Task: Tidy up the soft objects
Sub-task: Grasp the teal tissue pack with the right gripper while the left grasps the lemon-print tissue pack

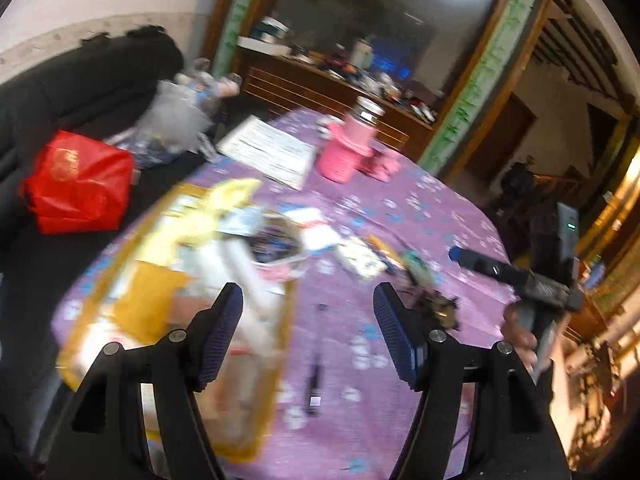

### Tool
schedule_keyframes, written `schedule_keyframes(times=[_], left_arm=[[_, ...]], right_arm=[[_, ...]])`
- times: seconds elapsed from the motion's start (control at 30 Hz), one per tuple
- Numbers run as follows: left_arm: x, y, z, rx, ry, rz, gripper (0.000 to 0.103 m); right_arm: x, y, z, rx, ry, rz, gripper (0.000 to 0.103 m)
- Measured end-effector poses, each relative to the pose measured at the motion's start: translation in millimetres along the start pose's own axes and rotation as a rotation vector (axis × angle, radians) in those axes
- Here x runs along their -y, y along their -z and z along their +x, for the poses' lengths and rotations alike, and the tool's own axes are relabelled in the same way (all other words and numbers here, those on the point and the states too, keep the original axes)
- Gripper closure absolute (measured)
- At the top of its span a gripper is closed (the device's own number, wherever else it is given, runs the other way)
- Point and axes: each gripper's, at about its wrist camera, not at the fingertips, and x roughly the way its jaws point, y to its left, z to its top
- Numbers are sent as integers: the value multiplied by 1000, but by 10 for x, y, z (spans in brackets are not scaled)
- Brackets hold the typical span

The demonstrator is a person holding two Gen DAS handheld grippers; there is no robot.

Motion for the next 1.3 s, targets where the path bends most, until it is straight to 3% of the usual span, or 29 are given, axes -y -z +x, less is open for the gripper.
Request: schedule_keyframes(times=[0.23, 0.33, 0.4, 0.47, 0.57, 0.73, 0.83, 0.9, 1.0, 1.07, 1.3], left_arm=[[486, 78, 604, -127, 60, 55, 36], [621, 121, 874, -183, 78, 61, 36], [690, 143, 1039, -221, 83, 66, 36], [715, 148, 1150, -242, 84, 67, 36], [698, 155, 1312, -277, 70, 48, 36], [645, 146, 1557, -318, 55, -2, 36], [697, 106, 1723, -326, 12, 17, 36], [714, 69, 1879, -344, -1, 2, 36], [708, -18, 2134, -370, -29, -46, 36], [731, -80, 2289, -378, -77, -61, 36], [901, -159, 2597, -361, -124, -29, 35]], right_arm=[[1294, 139, -374, 84, 143, 241, 18], [1595, 211, -189, 33, 205, 300, 19], [1669, 219, -14, 0, 234, 321, 19], [1688, 205, 104, -23, 209, 329, 21], [1512, 150, 270, -43, 223, 261, 21], [1545, 128, 471, -71, 309, 248, 21], [1590, 133, 498, -52, 277, 291, 22], [1629, 148, 549, -54, 238, 312, 25], [1568, 148, 612, -72, 288, 266, 34], [1593, 148, 623, -76, 290, 283, 56], [1551, 106, 647, -102, 329, 292, 77]])
